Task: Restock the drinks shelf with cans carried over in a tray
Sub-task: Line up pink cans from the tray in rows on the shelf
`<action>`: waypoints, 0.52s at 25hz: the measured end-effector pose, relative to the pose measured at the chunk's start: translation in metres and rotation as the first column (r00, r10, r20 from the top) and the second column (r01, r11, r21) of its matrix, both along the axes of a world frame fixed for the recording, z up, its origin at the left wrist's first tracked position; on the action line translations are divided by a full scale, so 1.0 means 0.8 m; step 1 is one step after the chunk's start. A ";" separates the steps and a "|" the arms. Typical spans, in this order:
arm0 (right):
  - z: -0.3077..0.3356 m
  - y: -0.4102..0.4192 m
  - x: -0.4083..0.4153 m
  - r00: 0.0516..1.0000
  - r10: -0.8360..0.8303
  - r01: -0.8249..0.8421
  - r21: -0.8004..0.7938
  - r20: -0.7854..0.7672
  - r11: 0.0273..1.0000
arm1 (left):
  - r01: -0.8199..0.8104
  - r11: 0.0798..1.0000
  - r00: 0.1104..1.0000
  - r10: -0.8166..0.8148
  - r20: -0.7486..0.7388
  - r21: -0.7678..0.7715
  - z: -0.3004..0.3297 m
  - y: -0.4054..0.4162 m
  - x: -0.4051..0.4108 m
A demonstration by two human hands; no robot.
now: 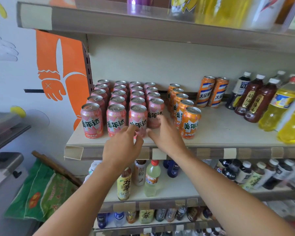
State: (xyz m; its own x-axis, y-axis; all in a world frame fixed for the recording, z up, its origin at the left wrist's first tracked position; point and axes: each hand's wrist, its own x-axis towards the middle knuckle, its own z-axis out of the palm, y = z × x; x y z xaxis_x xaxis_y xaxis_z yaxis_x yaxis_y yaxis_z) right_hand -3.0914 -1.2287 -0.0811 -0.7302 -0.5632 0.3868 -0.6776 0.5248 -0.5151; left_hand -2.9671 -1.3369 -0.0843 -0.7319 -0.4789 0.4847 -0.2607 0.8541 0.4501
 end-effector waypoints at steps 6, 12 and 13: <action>-0.001 0.113 -0.011 0.949 -0.064 0.107 0.125 -0.308 0.986 | 0.168 0.985 0.985 -0.170 -0.029 -0.046 -0.001 0.072 -0.052; -0.015 0.259 -0.037 0.928 -0.217 0.277 0.174 -0.303 0.945 | 0.357 0.932 0.934 -0.358 -0.004 -0.061 -0.013 0.187 -0.110; -0.019 0.286 -0.041 0.917 -0.255 0.317 0.176 -0.305 0.932 | 0.403 0.913 0.915 -0.403 0.007 -0.063 -0.016 0.210 -0.121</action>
